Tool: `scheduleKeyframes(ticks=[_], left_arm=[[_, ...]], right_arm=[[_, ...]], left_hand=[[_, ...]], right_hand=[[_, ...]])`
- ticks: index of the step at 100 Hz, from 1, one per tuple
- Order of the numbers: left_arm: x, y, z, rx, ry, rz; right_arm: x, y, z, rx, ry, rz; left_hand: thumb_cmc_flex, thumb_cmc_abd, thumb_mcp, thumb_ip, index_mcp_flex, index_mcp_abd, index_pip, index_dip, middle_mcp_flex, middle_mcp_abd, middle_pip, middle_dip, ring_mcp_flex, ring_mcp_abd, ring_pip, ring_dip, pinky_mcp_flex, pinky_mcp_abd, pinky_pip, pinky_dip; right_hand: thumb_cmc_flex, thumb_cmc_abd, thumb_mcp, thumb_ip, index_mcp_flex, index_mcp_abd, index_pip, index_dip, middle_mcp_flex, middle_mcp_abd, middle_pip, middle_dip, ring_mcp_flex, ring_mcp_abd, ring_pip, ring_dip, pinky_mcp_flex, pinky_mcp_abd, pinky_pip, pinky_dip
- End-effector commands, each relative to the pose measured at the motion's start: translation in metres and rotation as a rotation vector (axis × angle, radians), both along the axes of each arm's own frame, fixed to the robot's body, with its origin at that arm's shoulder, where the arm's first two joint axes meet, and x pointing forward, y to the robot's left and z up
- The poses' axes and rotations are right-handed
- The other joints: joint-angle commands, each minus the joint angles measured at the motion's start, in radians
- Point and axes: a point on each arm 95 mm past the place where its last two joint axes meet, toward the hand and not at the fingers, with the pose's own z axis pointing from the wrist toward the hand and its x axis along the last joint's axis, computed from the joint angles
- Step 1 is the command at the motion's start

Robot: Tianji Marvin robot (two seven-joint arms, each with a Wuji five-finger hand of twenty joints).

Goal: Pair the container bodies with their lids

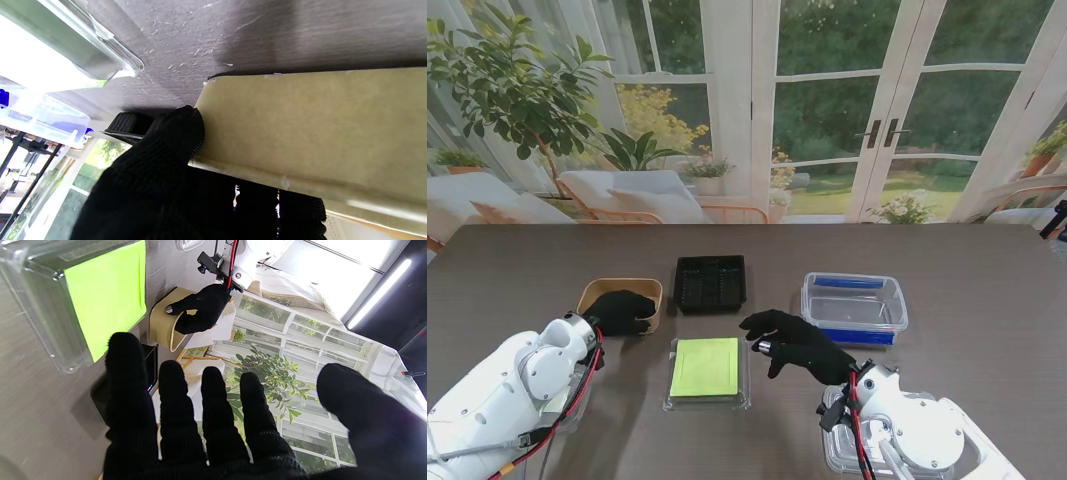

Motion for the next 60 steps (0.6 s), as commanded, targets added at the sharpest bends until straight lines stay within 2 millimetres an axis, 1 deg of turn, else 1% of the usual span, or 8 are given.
scheduleKeyframes(ticks=[1,20,28,36,45,52,60], left_arm=[[0.0013,-0.0049,-0.0004,-0.008,0.005,-0.008],[0.0009,-0.0056,0.0001,-0.001,0.000,-0.015],[-0.0001,-0.0055,0.0000,0.005,-0.005,-0.020],[-0.0016,-0.0049,0.0005,0.020,-0.008,-0.026],[-0.0035,-0.0035,0.0016,0.033,-0.004,-0.030],[-0.0045,-0.0022,0.0018,0.036,0.001,-0.030],[-0.0058,-0.0009,0.0021,0.040,0.008,-0.028]], right_arm=[[-0.0021,0.0023,-0.0024,-0.005,0.010,0.016],[-0.0018,0.0022,-0.0023,-0.007,0.012,0.017],[-0.0018,0.0022,-0.0023,-0.007,0.013,0.017],[-0.0017,0.0022,-0.0022,-0.007,0.013,0.018],[-0.0017,0.0024,-0.0022,-0.008,0.012,0.019],[-0.0016,0.0025,-0.0024,-0.008,0.012,0.020],[-0.0017,0.0025,-0.0025,-0.009,0.013,0.022]], left_hand=[[0.053,0.026,0.000,-0.001,-0.010,-0.018,0.006,0.010,0.005,0.003,0.012,0.017,0.025,-0.020,0.031,0.008,0.002,0.003,0.027,0.019],[0.050,0.029,-0.004,-0.001,-0.017,-0.019,0.000,0.010,-0.007,-0.001,0.004,0.013,0.011,-0.021,0.014,0.003,-0.013,0.003,0.001,0.014],[0.047,0.029,-0.009,-0.001,-0.026,-0.023,-0.006,0.013,-0.023,0.000,-0.013,-0.002,-0.007,-0.016,-0.030,-0.005,-0.035,0.005,-0.051,-0.006],[0.035,0.030,-0.017,-0.002,-0.044,-0.025,-0.022,0.018,-0.046,-0.002,-0.029,-0.030,-0.031,-0.011,-0.097,-0.043,-0.061,0.009,-0.109,-0.039],[0.005,0.038,-0.047,0.001,-0.056,-0.024,-0.044,0.028,-0.100,0.005,-0.010,-0.111,-0.065,-0.001,-0.192,-0.123,-0.101,0.011,-0.193,-0.102],[-0.010,0.039,-0.057,0.004,-0.065,-0.023,-0.056,0.034,-0.126,0.010,0.006,-0.152,-0.079,0.003,-0.229,-0.153,-0.114,0.009,-0.210,-0.123],[-0.061,0.048,-0.053,0.008,-0.070,-0.012,-0.088,0.043,-0.168,0.018,0.020,-0.218,-0.101,0.008,-0.256,-0.173,-0.131,0.005,-0.224,-0.139]], right_hand=[[0.002,0.030,-0.024,-0.009,-0.009,-0.002,-0.009,-0.005,0.012,0.009,-0.004,-0.010,0.010,-0.005,-0.002,-0.010,-0.519,-0.017,0.002,0.022],[0.002,0.030,-0.025,-0.009,-0.007,-0.002,-0.010,-0.005,0.014,0.008,-0.004,-0.010,0.010,-0.004,-0.002,-0.010,-0.518,-0.017,0.002,0.023],[0.002,0.031,-0.025,-0.009,-0.007,-0.002,-0.010,-0.005,0.014,0.008,-0.004,-0.010,0.010,-0.002,-0.002,-0.010,-0.519,-0.017,0.001,0.023],[0.002,0.031,-0.025,-0.009,-0.005,-0.001,-0.009,-0.005,0.015,0.010,-0.004,-0.010,0.011,-0.003,-0.002,-0.010,-0.519,-0.018,0.001,0.023],[0.002,0.032,-0.025,-0.009,-0.005,-0.002,-0.010,-0.005,0.015,0.010,-0.004,-0.010,0.011,-0.004,-0.002,-0.010,-0.519,-0.017,0.001,0.023],[0.002,0.031,-0.026,-0.009,-0.004,-0.001,-0.010,-0.005,0.017,0.010,-0.004,-0.010,0.010,-0.002,-0.002,-0.010,-0.519,-0.018,0.001,0.023],[0.003,0.032,-0.026,-0.009,-0.006,-0.001,-0.010,-0.005,0.019,0.011,-0.003,-0.010,0.011,-0.002,-0.002,-0.010,-0.518,-0.016,0.000,0.023]])
